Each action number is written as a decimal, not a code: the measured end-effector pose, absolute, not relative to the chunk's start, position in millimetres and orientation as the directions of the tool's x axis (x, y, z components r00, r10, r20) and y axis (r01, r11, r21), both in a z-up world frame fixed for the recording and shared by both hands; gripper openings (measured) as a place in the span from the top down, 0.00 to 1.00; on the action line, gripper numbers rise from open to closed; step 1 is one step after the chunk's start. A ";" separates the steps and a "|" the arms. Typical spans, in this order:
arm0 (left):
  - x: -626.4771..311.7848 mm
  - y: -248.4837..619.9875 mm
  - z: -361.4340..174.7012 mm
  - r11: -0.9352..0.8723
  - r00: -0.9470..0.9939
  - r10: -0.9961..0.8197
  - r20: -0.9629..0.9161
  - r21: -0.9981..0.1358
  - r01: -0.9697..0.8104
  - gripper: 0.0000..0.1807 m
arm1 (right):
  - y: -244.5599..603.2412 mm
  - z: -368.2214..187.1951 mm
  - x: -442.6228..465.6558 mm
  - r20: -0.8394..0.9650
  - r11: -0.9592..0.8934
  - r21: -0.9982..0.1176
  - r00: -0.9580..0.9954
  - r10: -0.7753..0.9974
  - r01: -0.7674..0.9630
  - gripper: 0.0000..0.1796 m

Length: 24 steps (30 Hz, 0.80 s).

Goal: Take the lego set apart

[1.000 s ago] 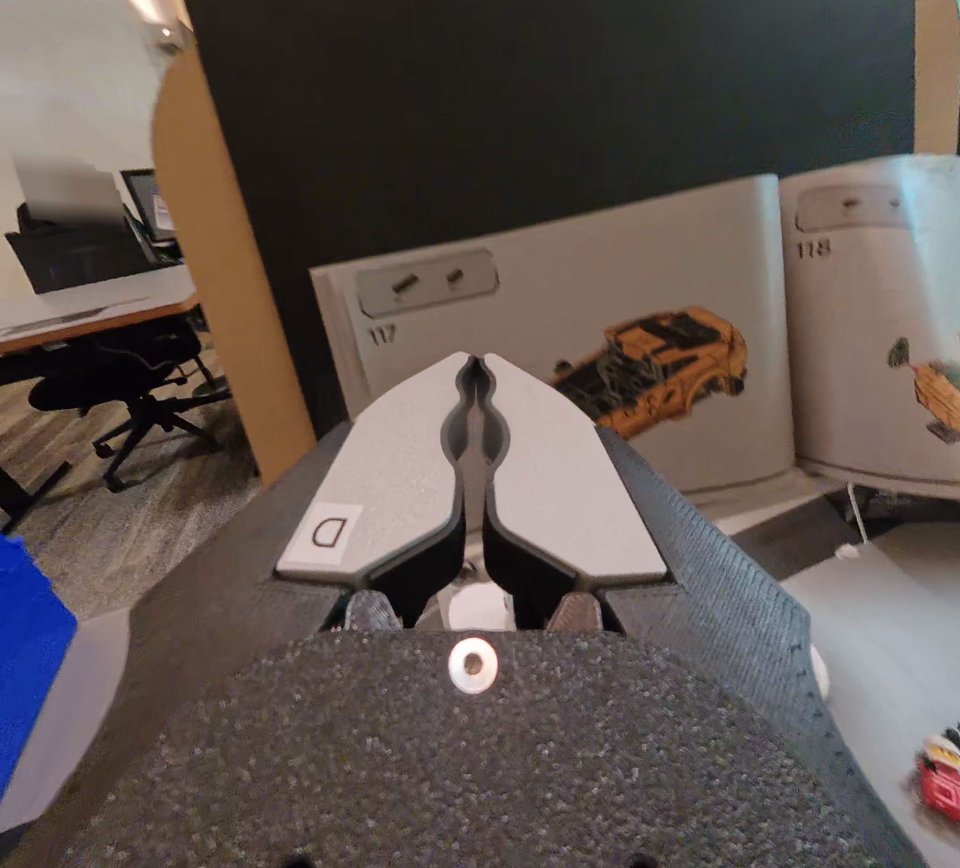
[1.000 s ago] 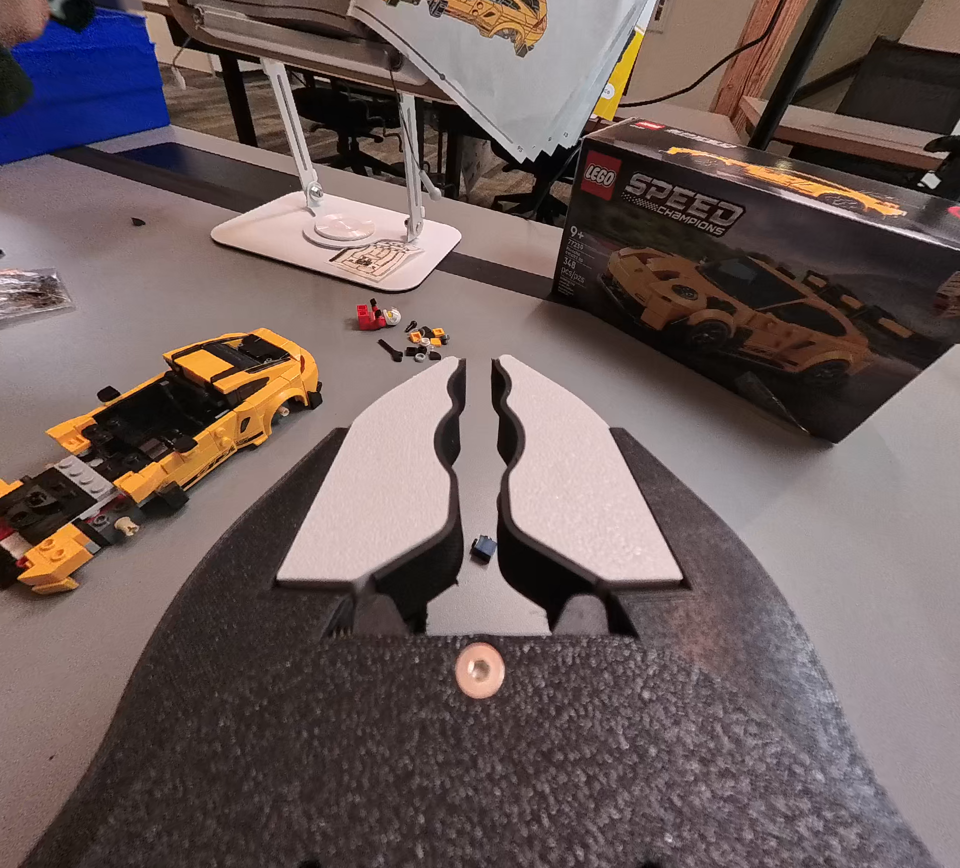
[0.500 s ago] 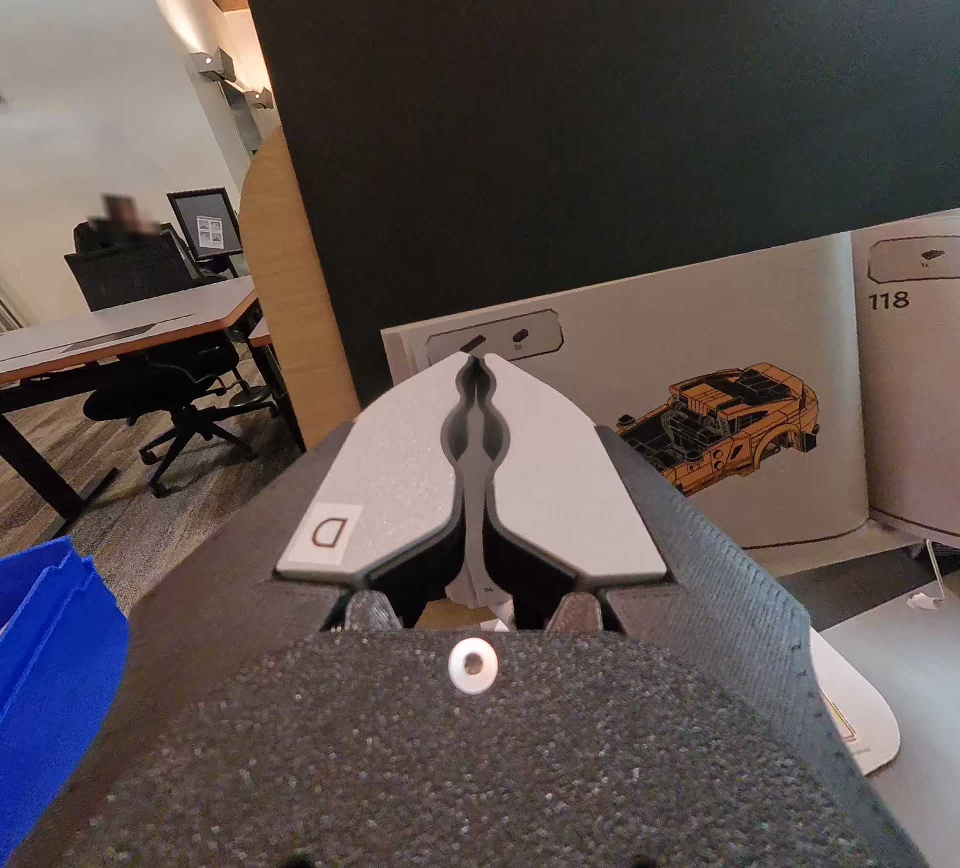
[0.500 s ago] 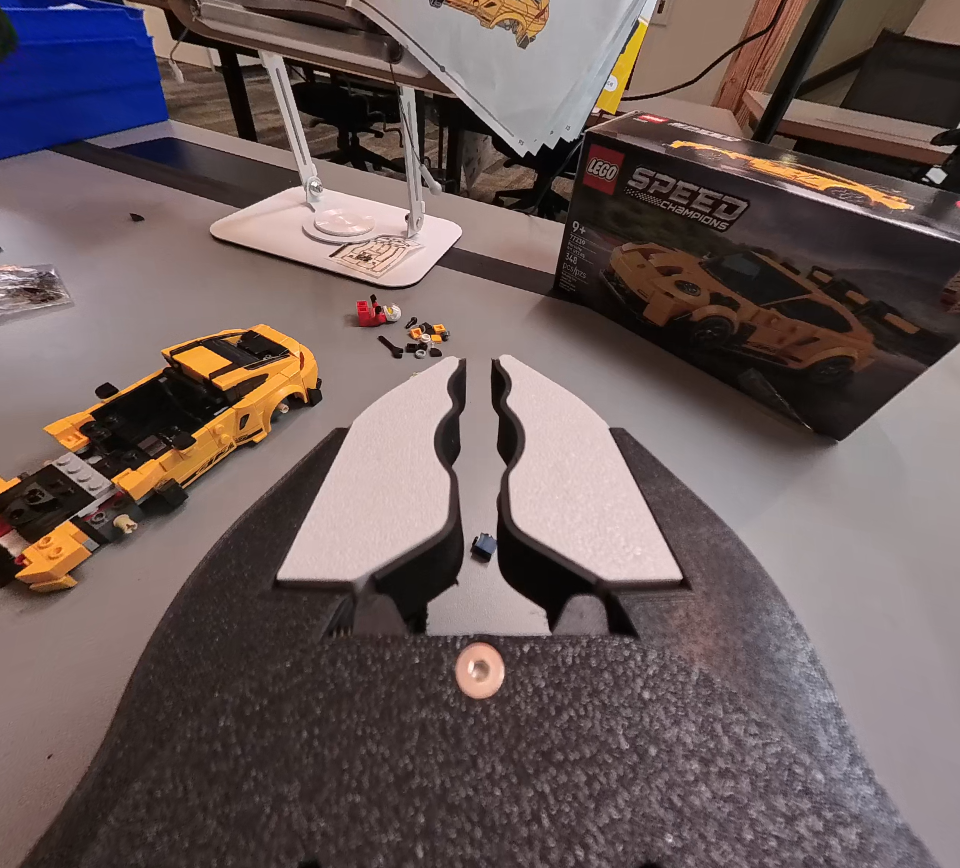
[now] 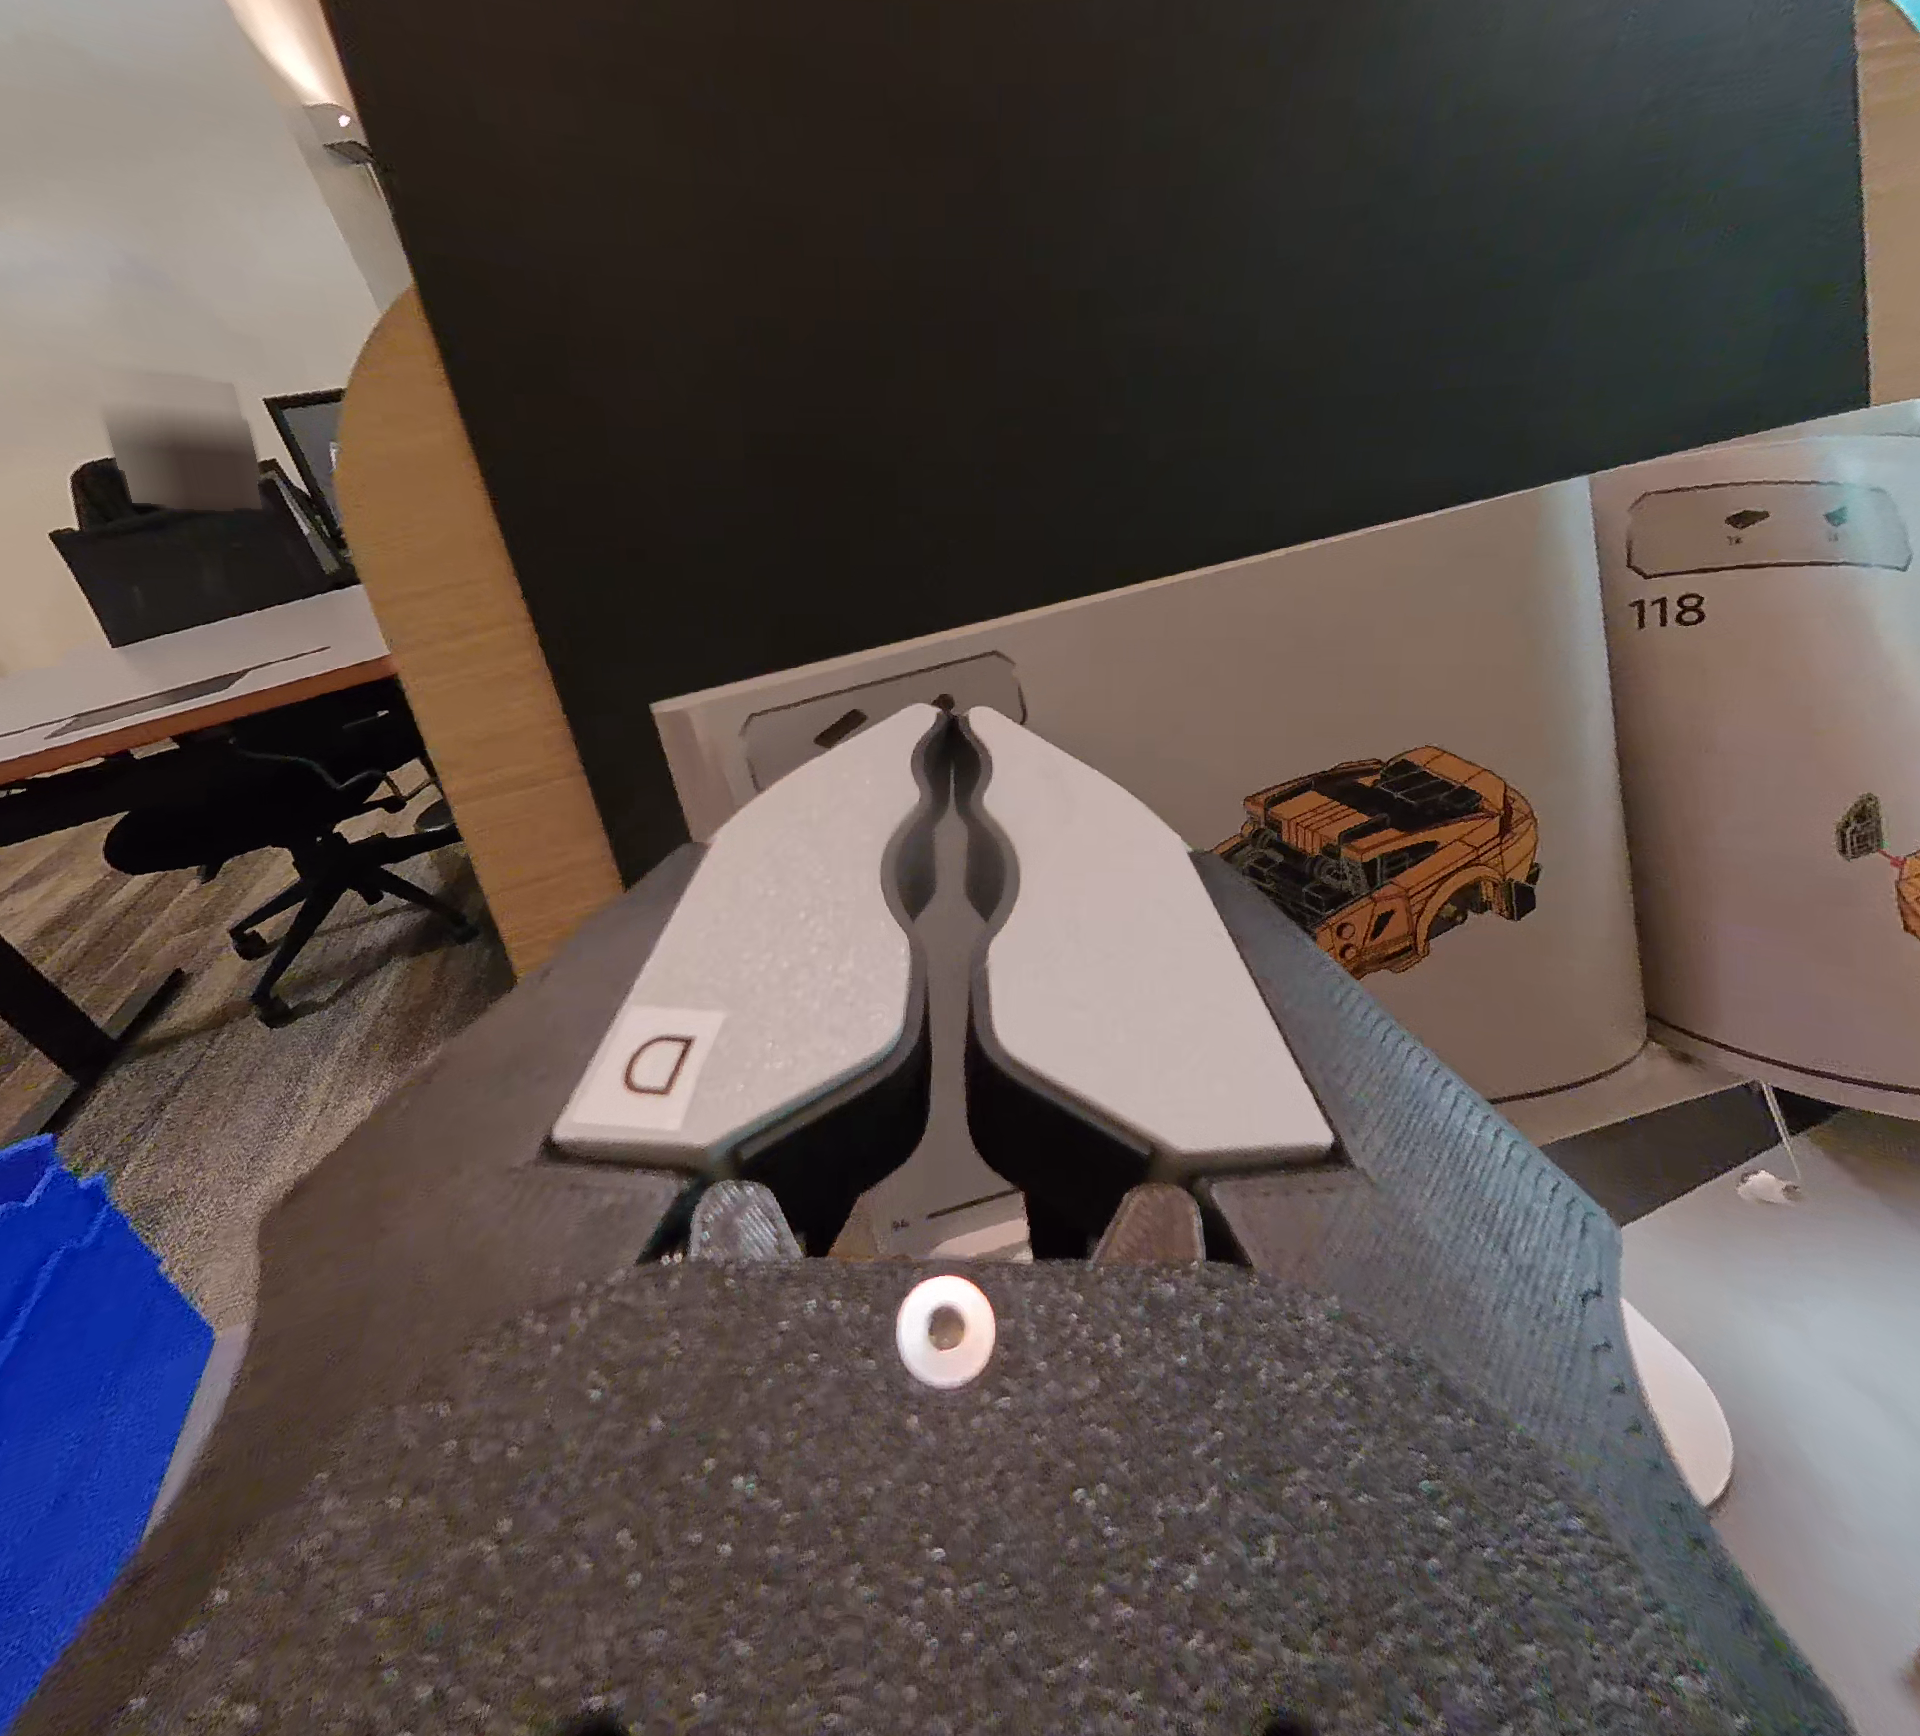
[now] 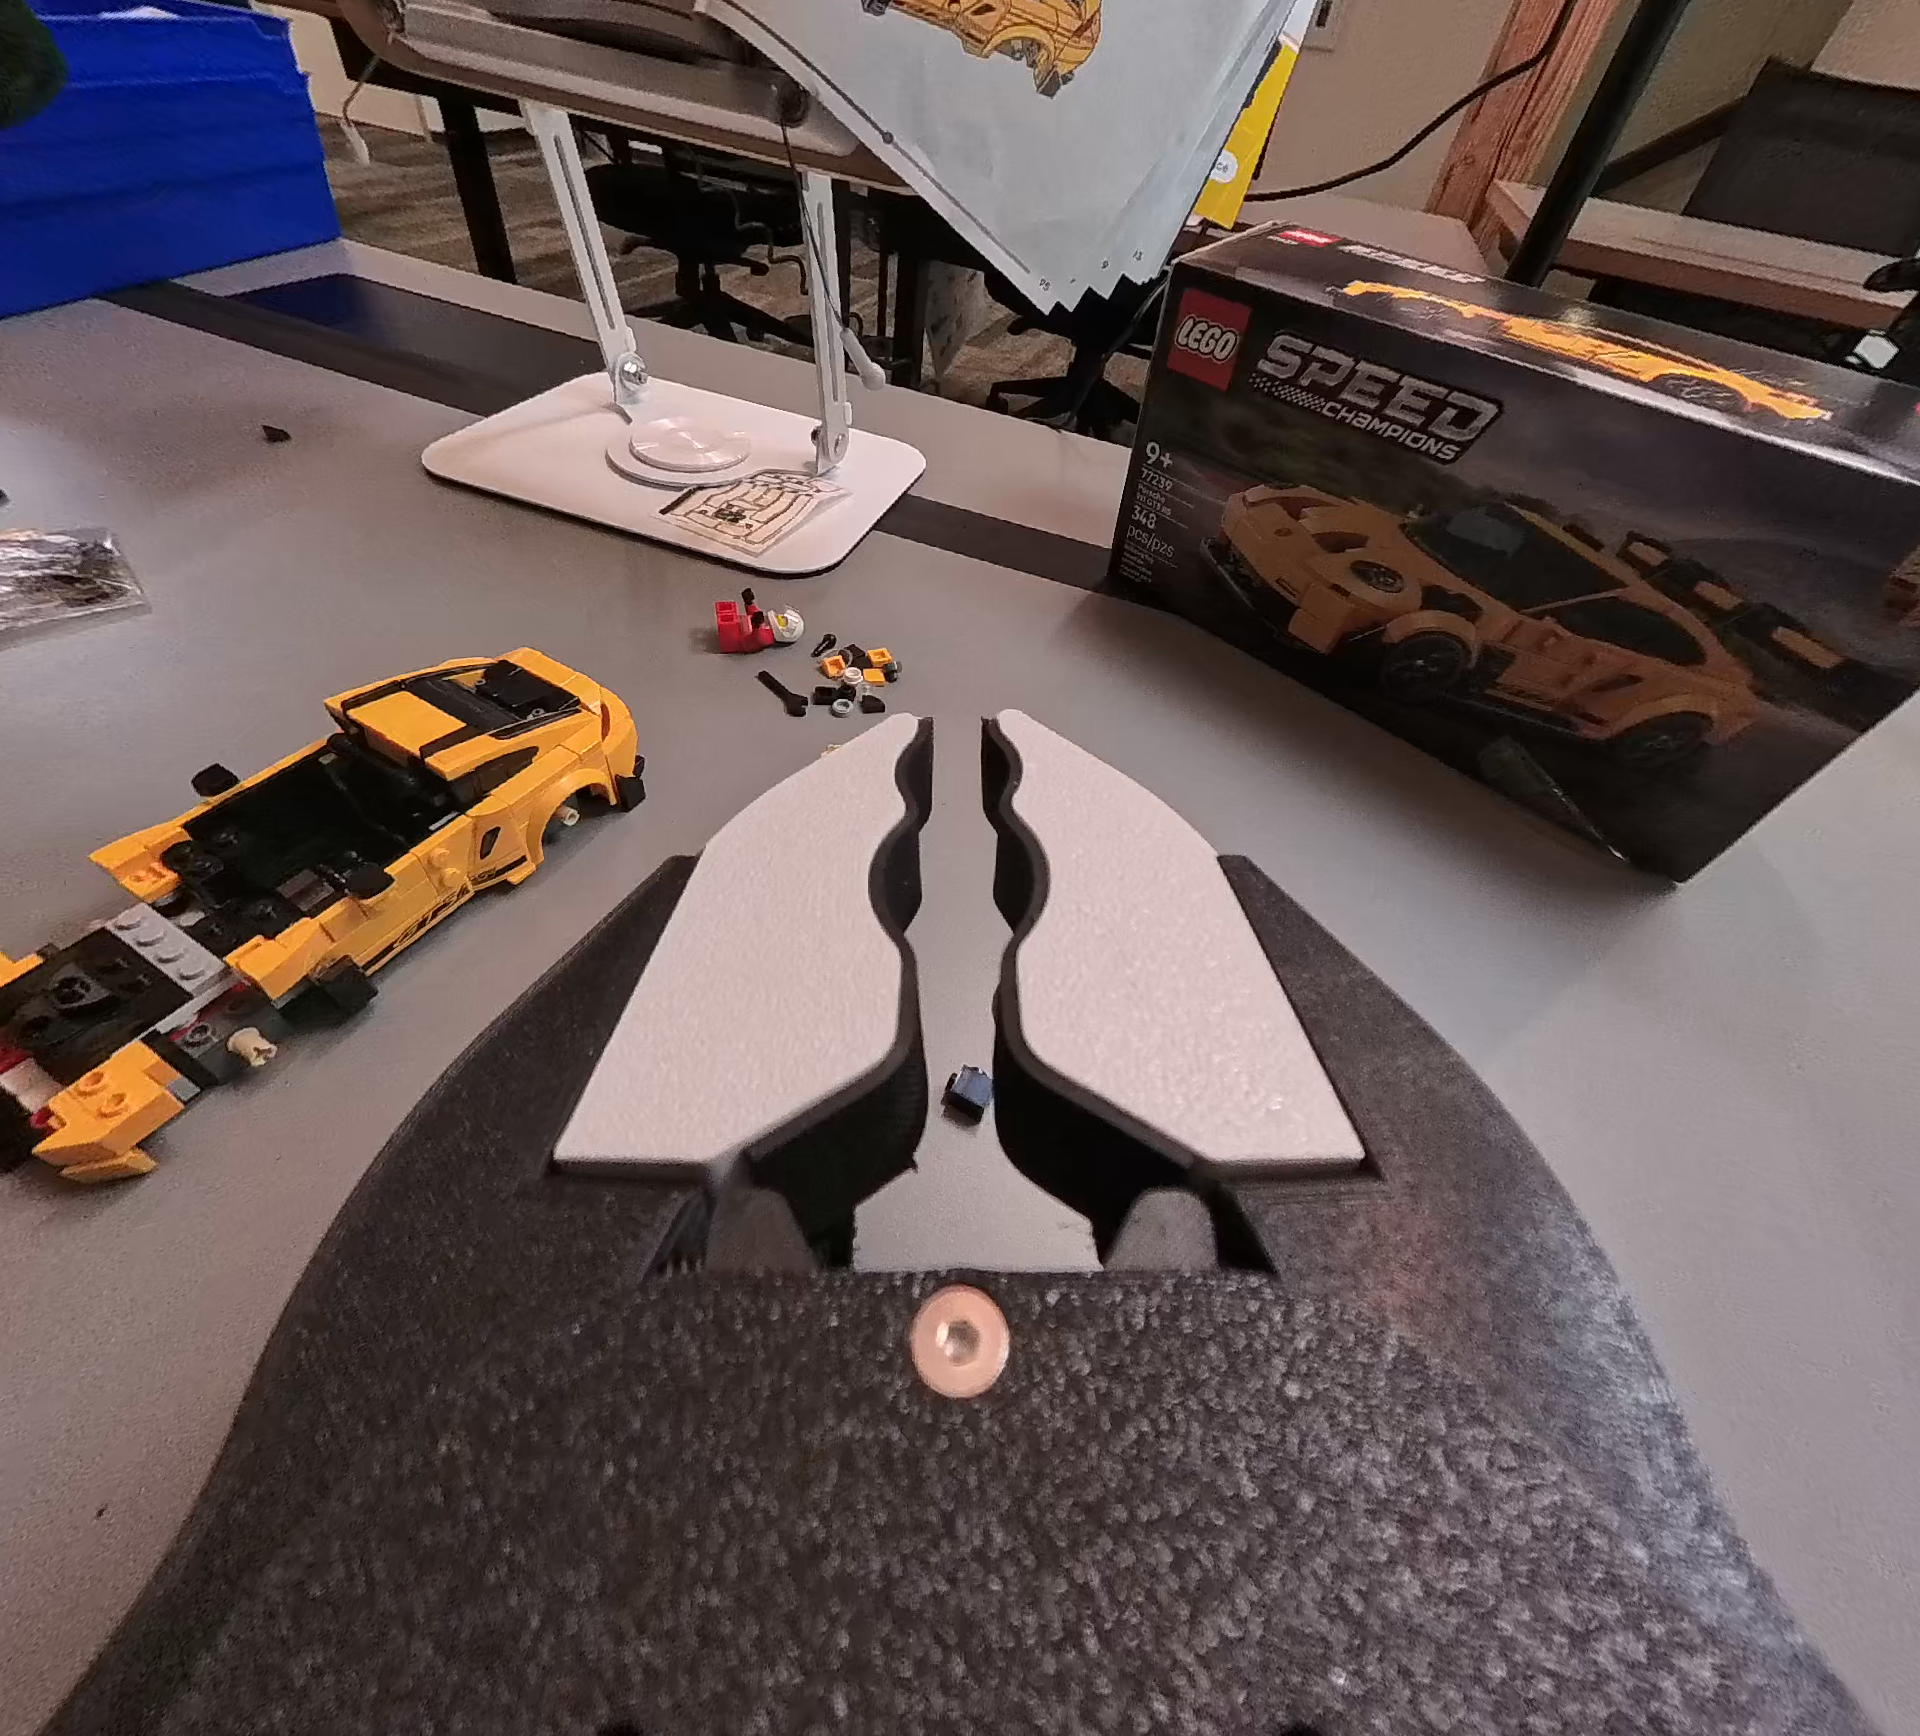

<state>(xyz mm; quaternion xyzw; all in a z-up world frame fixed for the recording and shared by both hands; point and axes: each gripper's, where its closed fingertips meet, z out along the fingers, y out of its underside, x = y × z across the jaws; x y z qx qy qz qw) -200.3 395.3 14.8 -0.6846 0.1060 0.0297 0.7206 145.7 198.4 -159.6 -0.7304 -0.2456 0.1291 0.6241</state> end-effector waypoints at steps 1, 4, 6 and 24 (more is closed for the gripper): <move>-199.7 395.5 15.0 0.061 0.976 -0.102 -0.194 -0.980 -0.188 1.00 | 198.4 -159.6 145.8 0.117 -0.101 -0.975 0.846 0.520 0.197 0.95; -199.4 394.7 15.8 0.064 0.974 -0.104 -0.199 -0.979 -0.193 1.00 | 198.4 -159.5 145.8 0.118 -0.100 -0.975 0.846 0.521 0.198 0.95; -198.9 391.3 15.6 0.067 0.974 -0.115 -0.194 -0.980 -0.188 1.00 | 198.4 -159.3 146.1 0.118 -0.098 -0.976 0.846 0.520 0.197 0.95; -143.1 222.1 -32.7 0.057 0.879 -0.426 -0.215 -0.976 -0.211 1.00 | 194.0 -140.8 152.3 0.127 -0.033 -0.986 0.859 0.495 0.165 0.96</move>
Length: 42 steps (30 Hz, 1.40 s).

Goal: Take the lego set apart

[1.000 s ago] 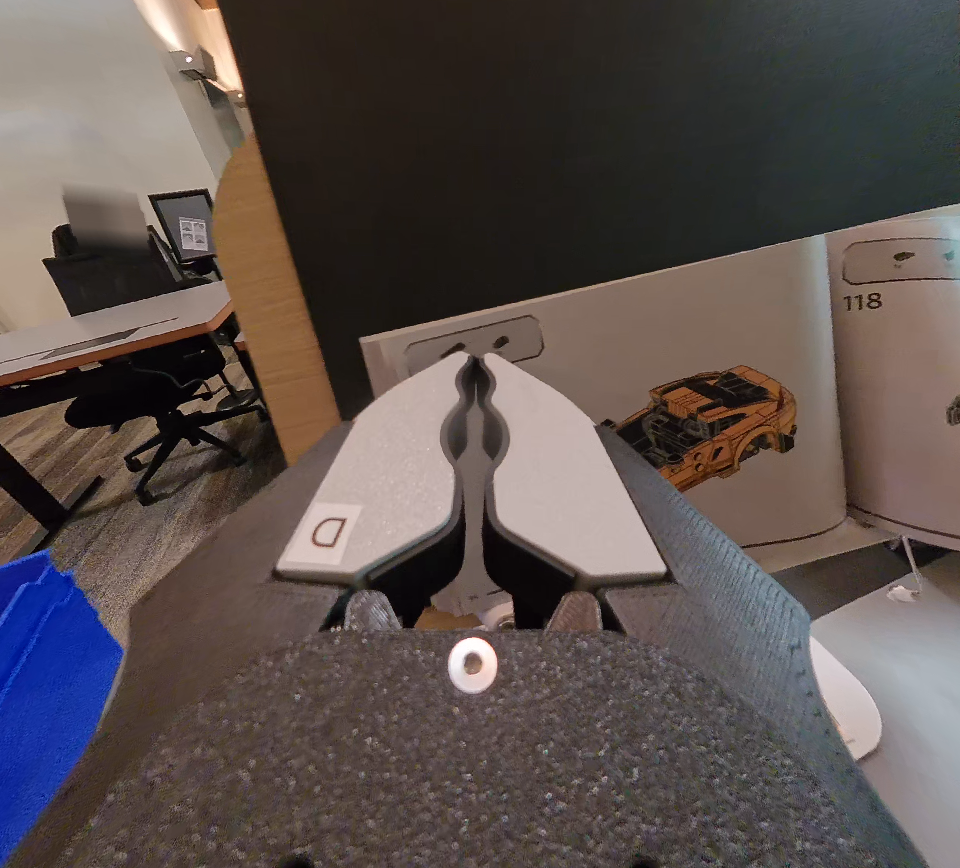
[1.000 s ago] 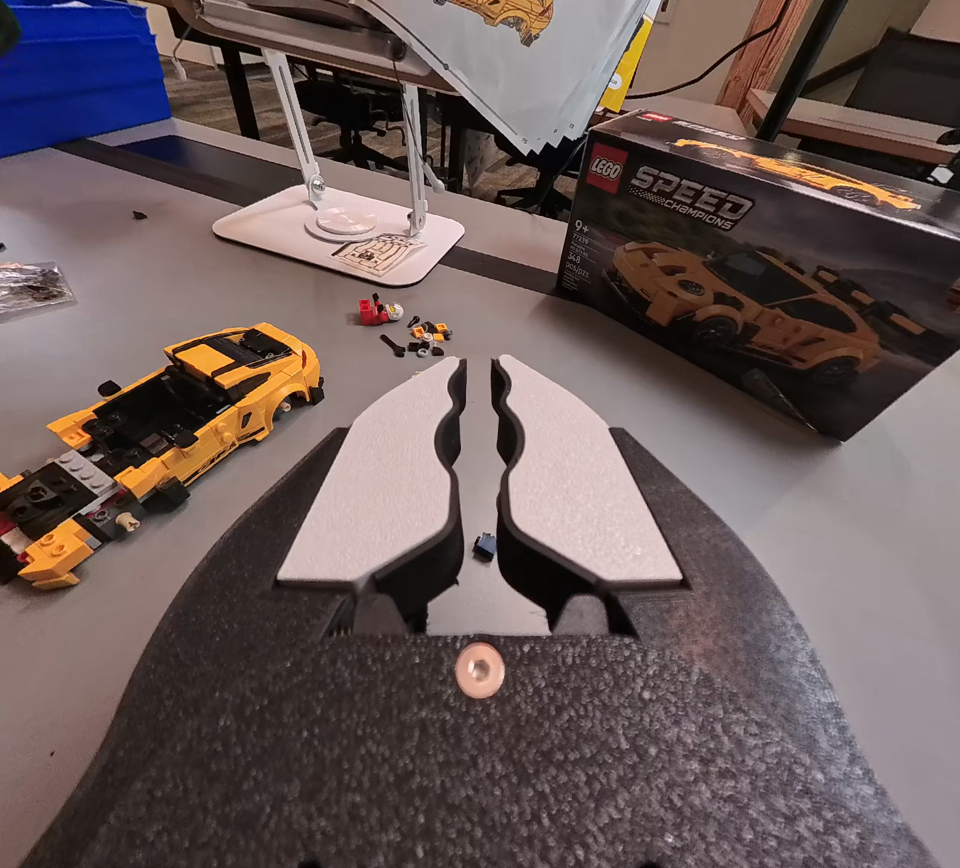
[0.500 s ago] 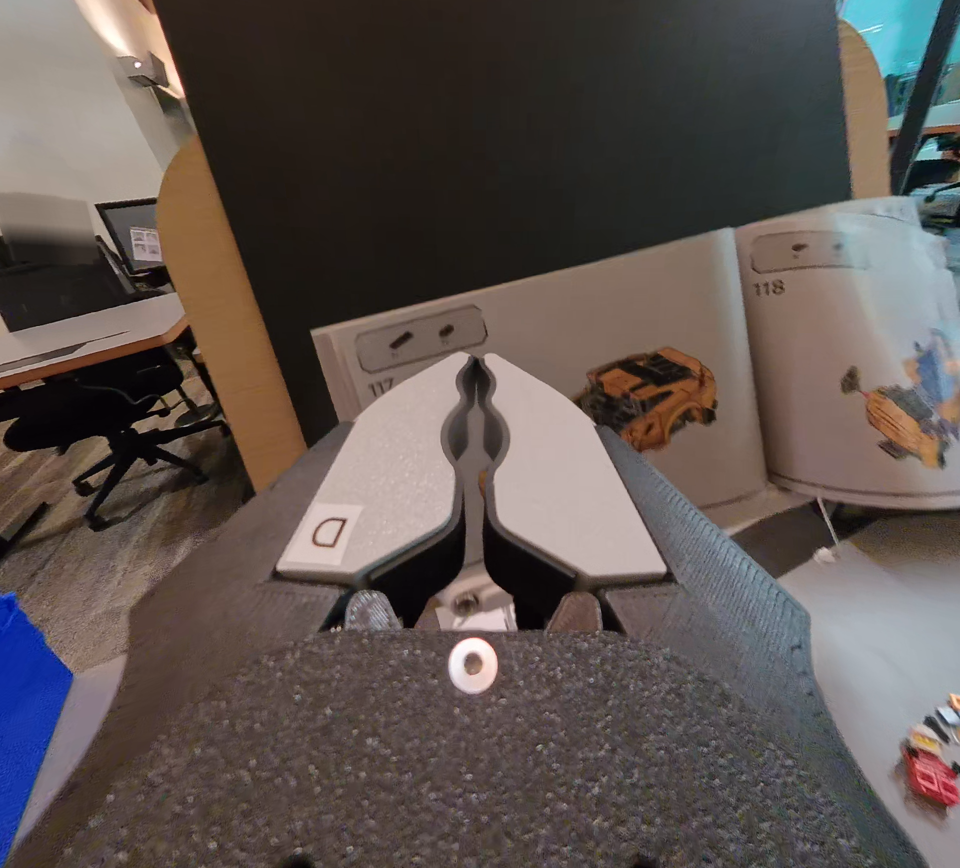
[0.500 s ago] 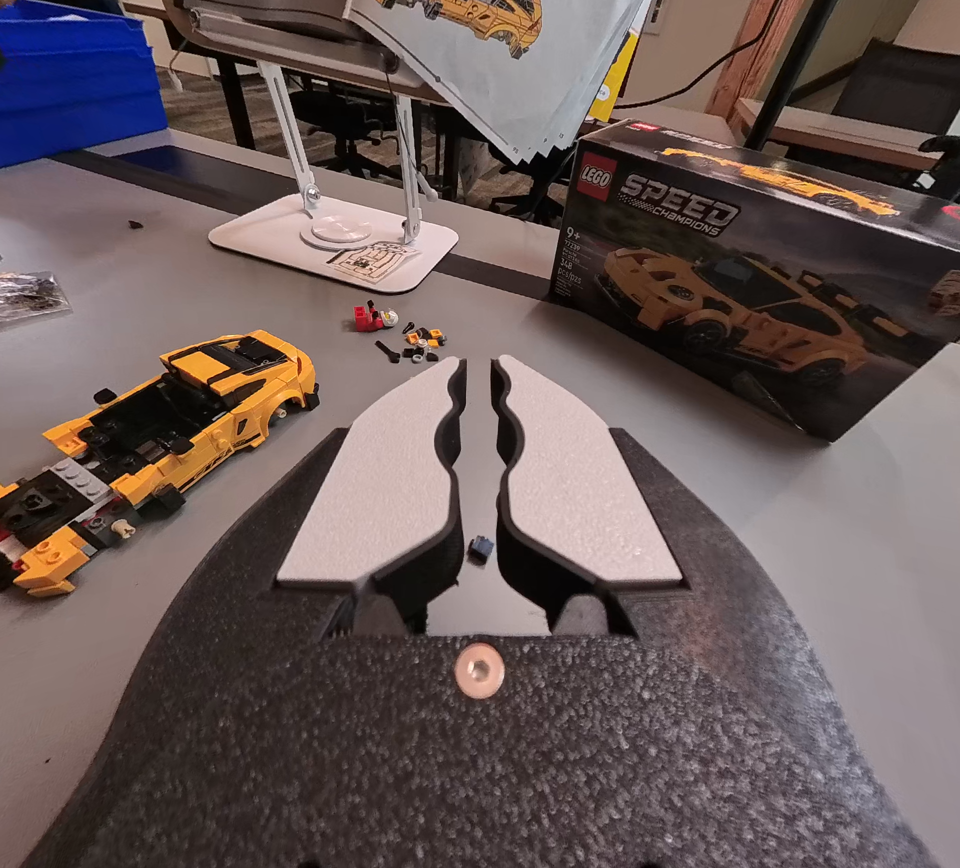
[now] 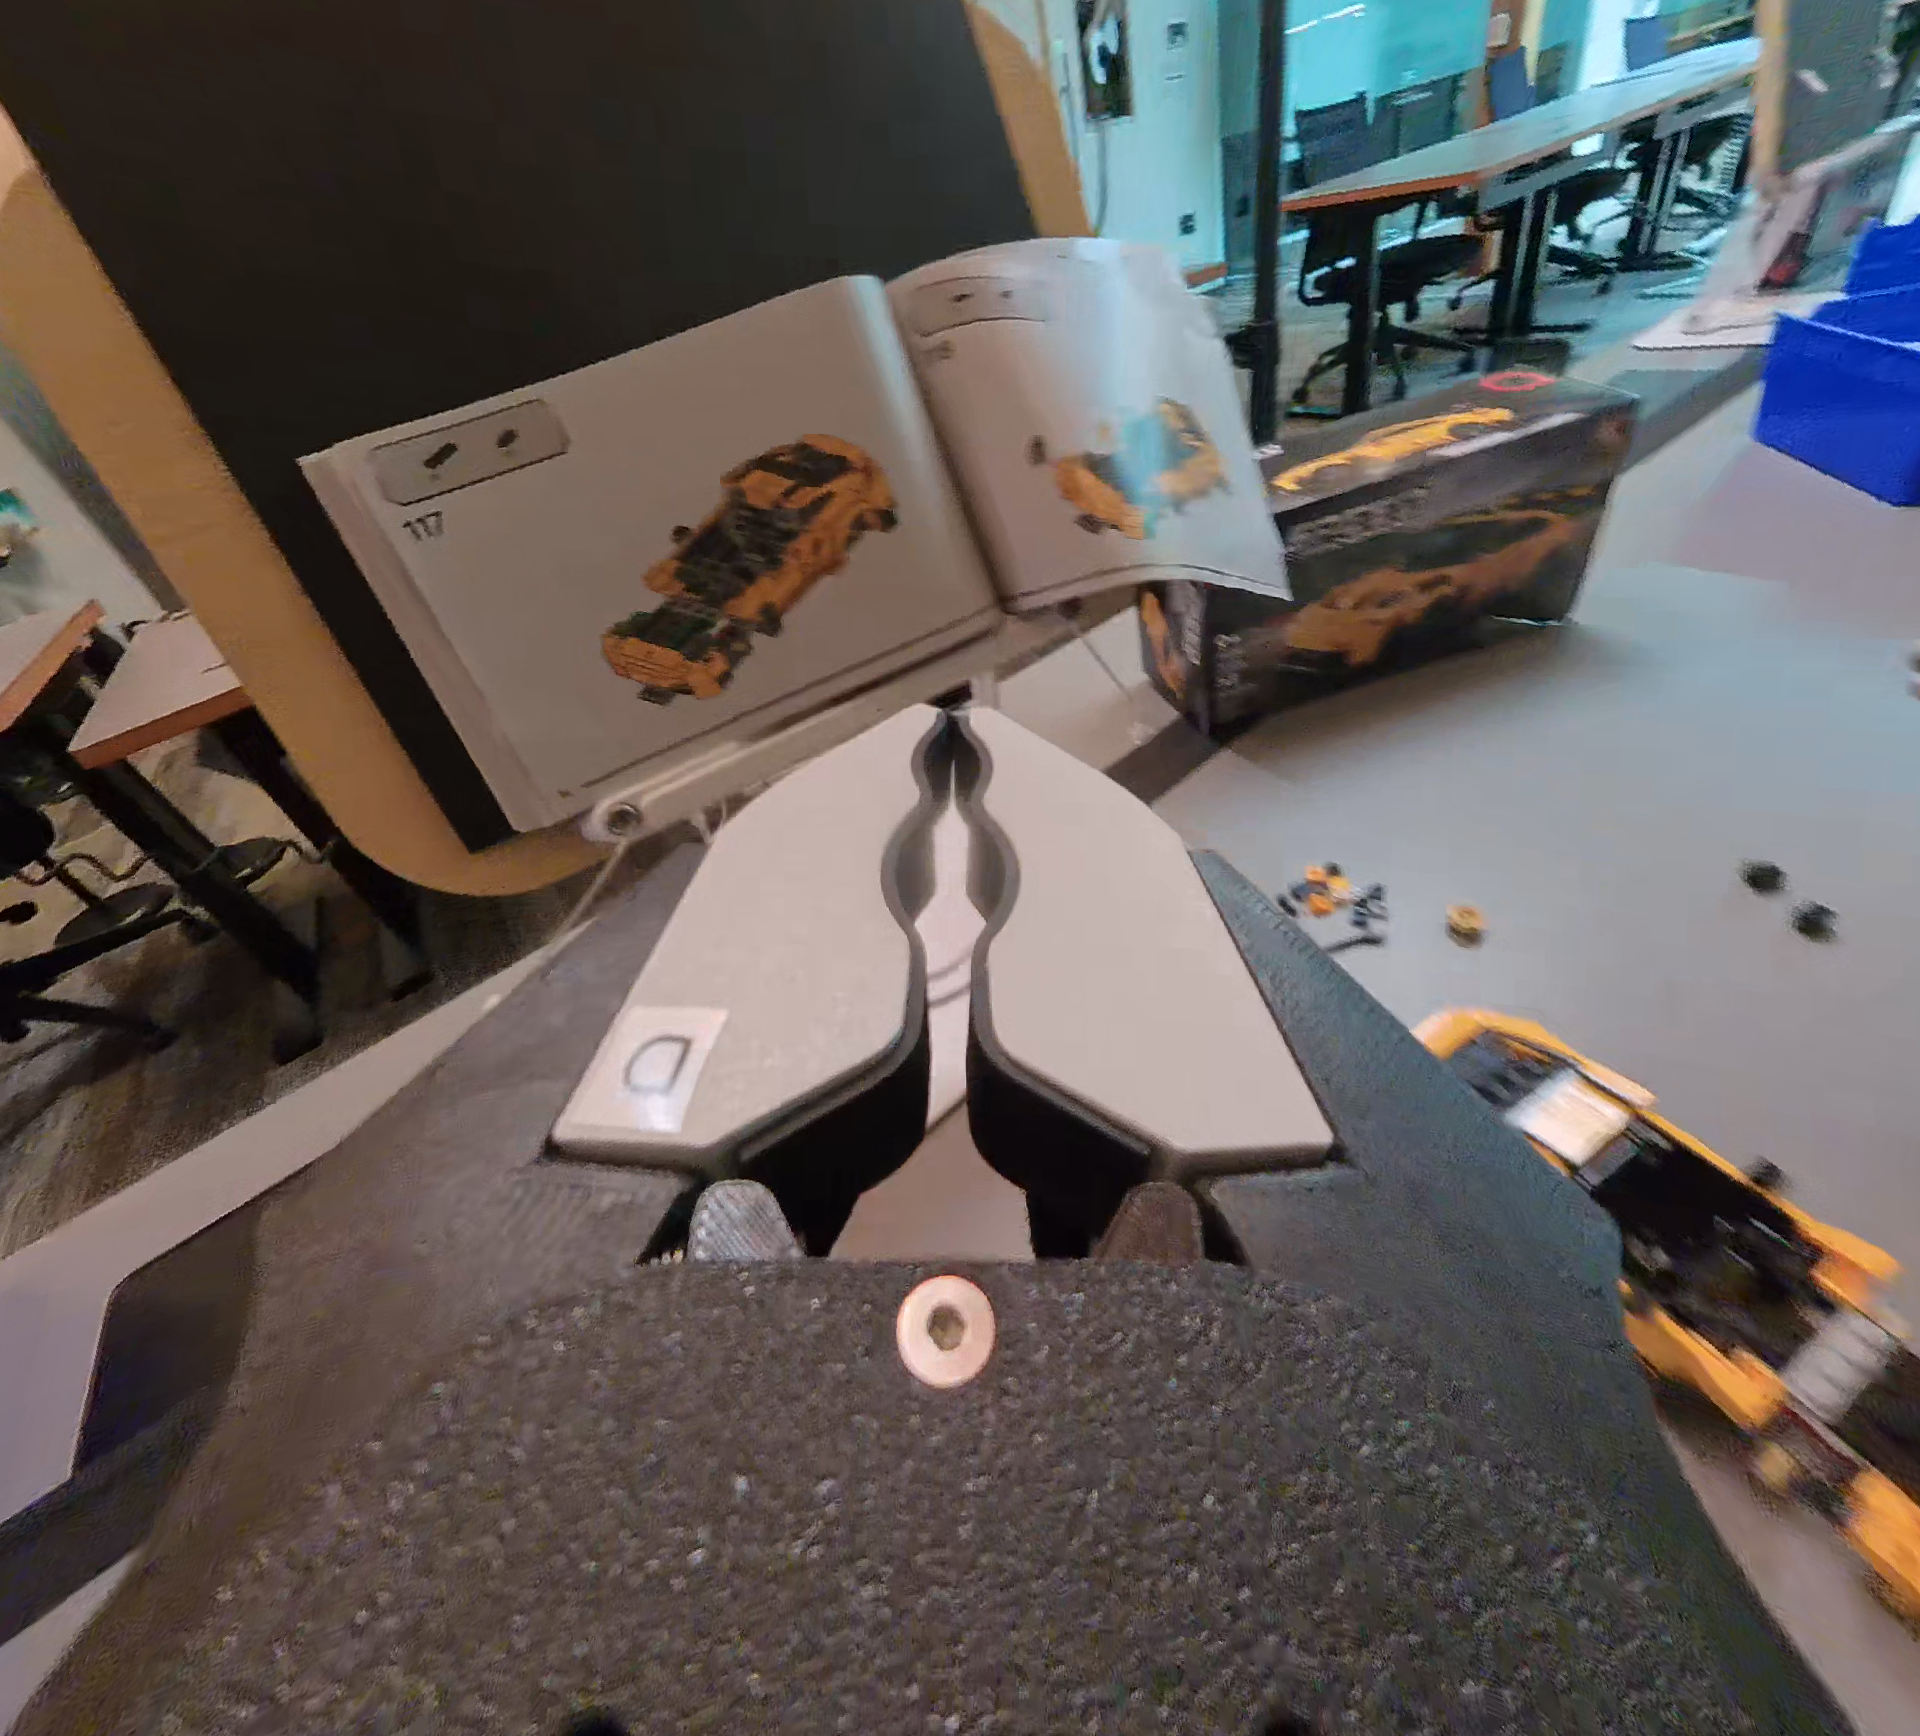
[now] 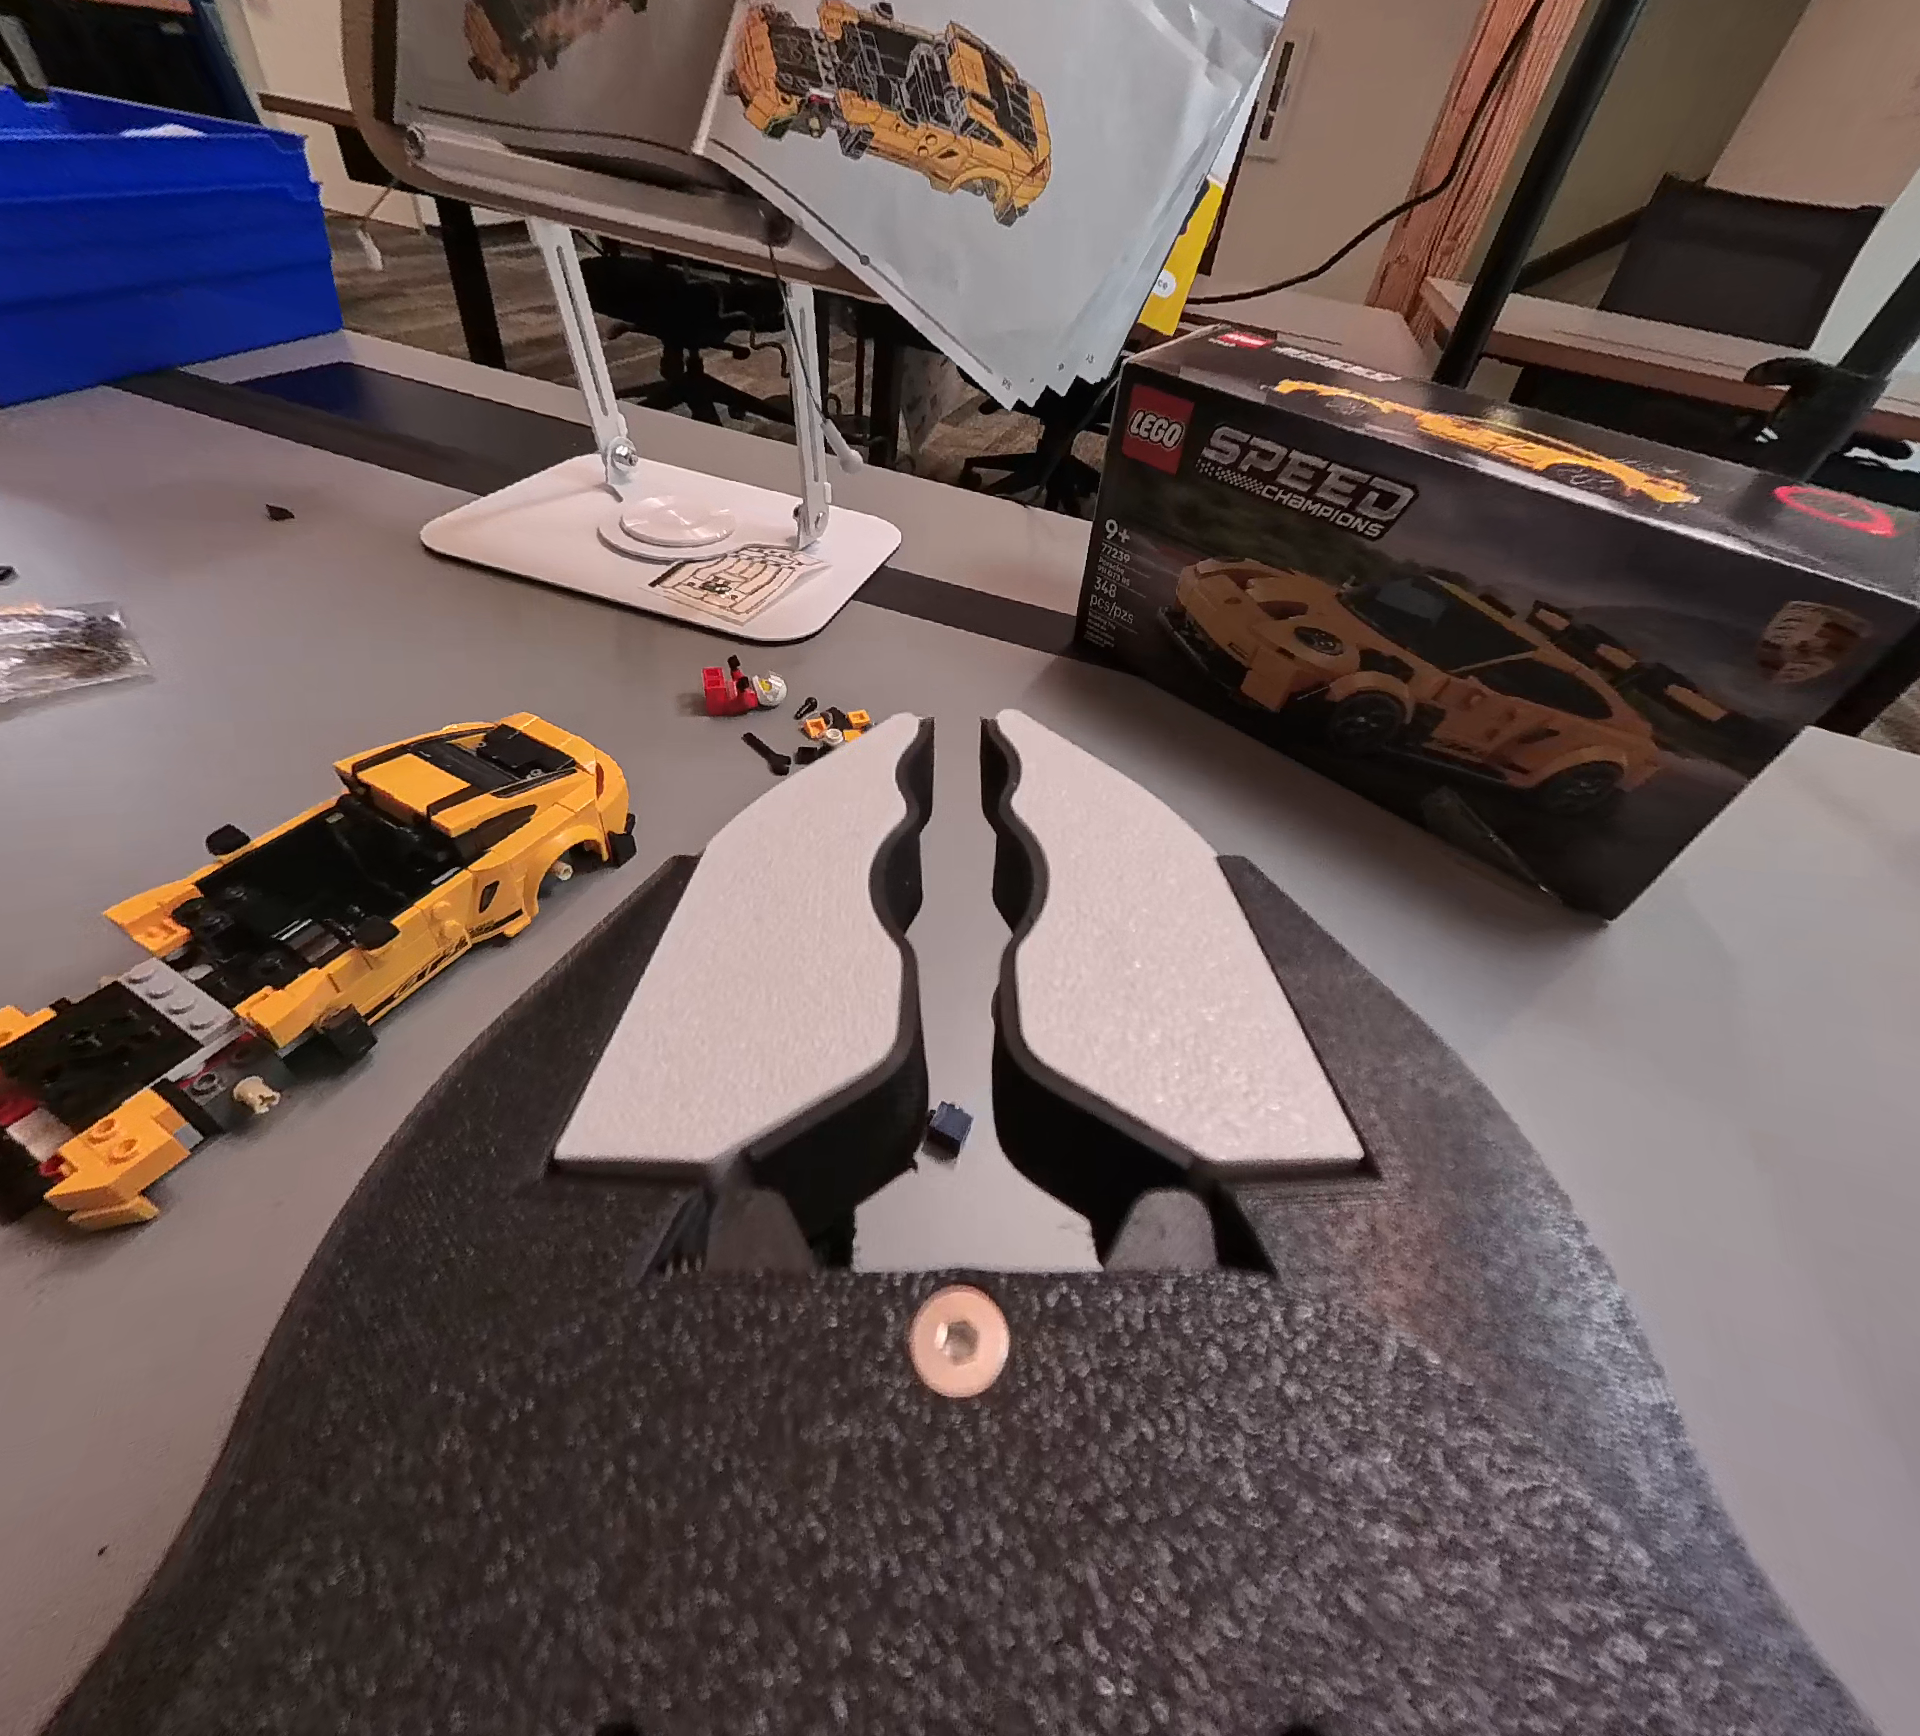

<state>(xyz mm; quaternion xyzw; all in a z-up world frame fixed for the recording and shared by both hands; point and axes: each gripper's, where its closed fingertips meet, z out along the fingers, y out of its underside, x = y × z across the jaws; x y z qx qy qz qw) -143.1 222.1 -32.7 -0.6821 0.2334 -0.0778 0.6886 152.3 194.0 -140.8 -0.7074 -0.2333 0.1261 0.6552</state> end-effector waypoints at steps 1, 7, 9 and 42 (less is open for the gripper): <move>-140.2 209.2 -34.2 0.057 0.871 -0.439 -0.219 -0.975 -0.216 1.00 | 193.7 -139.7 152.7 0.128 -0.029 -0.986 0.860 0.493 0.163 0.96; -132.6 144.0 -67.2 -0.046 0.855 -0.500 -0.136 -0.982 -0.183 1.00 | 191.5 -136.9 152.0 0.138 -0.011 -0.986 0.859 0.493 0.165 0.96; -130.9 126.9 -83.3 -0.077 0.860 -0.496 -0.119 -0.981 -0.180 1.00 | 191.3 -137.1 151.8 0.146 -0.006 -0.985 0.859 0.491 0.170 0.96; -126.4 123.7 -174.9 -0.219 0.852 -0.523 -0.016 -0.964 -0.153 1.00 | 107.7 -231.0 150.9 0.047 -0.197 -0.729 0.334 0.941 0.656 0.83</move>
